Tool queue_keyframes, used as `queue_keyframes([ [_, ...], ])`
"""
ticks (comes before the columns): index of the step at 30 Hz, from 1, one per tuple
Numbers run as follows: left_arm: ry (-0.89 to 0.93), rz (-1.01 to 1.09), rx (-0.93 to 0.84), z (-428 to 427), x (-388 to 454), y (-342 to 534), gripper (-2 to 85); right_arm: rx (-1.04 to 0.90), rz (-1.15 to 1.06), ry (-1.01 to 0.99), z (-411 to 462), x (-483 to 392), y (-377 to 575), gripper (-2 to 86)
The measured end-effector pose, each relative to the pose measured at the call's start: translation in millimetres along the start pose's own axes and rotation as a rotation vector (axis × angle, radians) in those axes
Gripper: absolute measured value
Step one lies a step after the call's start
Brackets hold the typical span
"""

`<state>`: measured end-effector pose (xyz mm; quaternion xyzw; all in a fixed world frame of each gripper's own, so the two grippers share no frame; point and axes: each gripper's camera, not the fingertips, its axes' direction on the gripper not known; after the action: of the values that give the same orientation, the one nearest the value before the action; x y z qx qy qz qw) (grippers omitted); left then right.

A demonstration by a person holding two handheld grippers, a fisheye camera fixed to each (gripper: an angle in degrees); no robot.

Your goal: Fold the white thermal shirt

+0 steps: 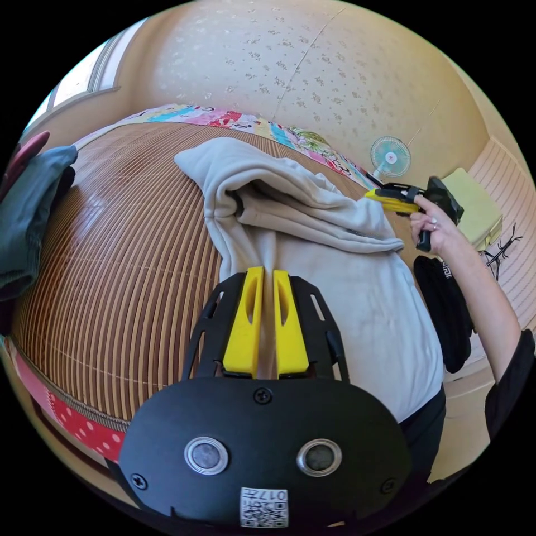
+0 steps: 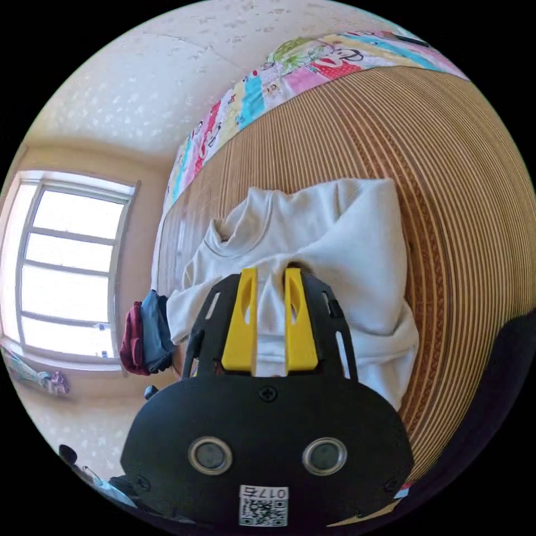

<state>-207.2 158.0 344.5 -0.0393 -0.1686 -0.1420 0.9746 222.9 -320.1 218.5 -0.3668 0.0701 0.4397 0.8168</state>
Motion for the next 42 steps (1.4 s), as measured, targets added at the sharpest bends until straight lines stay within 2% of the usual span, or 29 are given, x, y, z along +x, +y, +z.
queue_keyframes([
  [4,-0.008,0.004,0.0,10,-17,5,4.0,0.174,-0.269,-0.19,-47,-50,4,4.0],
  [6,-0.007,0.003,0.0,13,-24,7,4.0,0.378,-0.518,-0.311,-96,-69,39,3.5],
  [9,-0.01,0.005,0.001,17,-36,10,4.0,0.444,-0.728,-0.36,-114,-42,80,3.3],
  [10,-0.011,0.005,0.001,18,-40,11,4.0,0.434,-0.722,-0.336,-110,-30,85,3.3],
  [11,-0.012,0.005,0.001,20,-45,12,4.0,0.395,-0.608,-0.257,-95,4,88,3.3],
  [12,-0.013,0.006,0.002,20,-47,13,4.0,0.304,-0.401,-0.159,-73,48,85,3.4],
  [14,-0.016,0.007,0.002,22,-54,15,4.0,0.157,-0.156,-0.064,-40,112,88,3.4],
  [15,-0.016,0.008,0.002,22,-56,15,4.0,0.146,-0.143,-0.123,-30,136,100,3.4],
  [18,-0.017,0.007,0.001,23,-65,17,4.0,0.223,-0.188,-0.29,-39,142,118,3.7],
  [21,-0.016,0.006,0.0,24,-74,18,4.0,0.244,-0.351,-0.348,-57,102,124,4.3],
  [23,-0.018,0.007,-0.001,24,-79,19,3.9,0.244,-0.36,-0.233,-60,86,128,5.0],
  [25,-0.025,0.01,-0.002,24,-81,19,4.0,0.179,-0.304,0.033,-44,86,128,7.4],
  [26,-0.028,0.012,-0.003,24,-83,19,4.0,0.091,-0.246,0.235,-23,92,127,10.5],
  [27,-0.029,0.013,-0.004,23,-84,19,4.0,0.03,-0.228,0.348,-7,95,133,10.9],
  [28,-0.028,0.012,-0.005,23,-86,19,4.0,0.03,-0.239,0.374,-3,94,141,11.1],
  [30,-0.025,0.011,-0.005,22,-89,19,4.0,0.127,-0.339,0.414,-4,75,189,9.6],
  [33,-0.025,0.011,-0.005,20,-92,19,4.0,0.274,-0.368,0.493,-6,53,261,9.4],
  [35,-0.027,0.012,-0.005,18,-93,19,4.0,0.313,-0.381,0.485,2,47,304,9.3],
  [38,-0.047,0.019,-0.008,15,-89,17,4.0,0.189,-0.389,0.469,46,55,354,8.9],
  [40,-0.082,0.033,-0.013,12,-82,15,4.0,0.311,-0.426,0.507,66,64,388,8.6],
  [42,-0.128,0.046,-0.033,8,-71,11,4.2,0.373,-0.387,0.446,70,79,399,8.3],
])
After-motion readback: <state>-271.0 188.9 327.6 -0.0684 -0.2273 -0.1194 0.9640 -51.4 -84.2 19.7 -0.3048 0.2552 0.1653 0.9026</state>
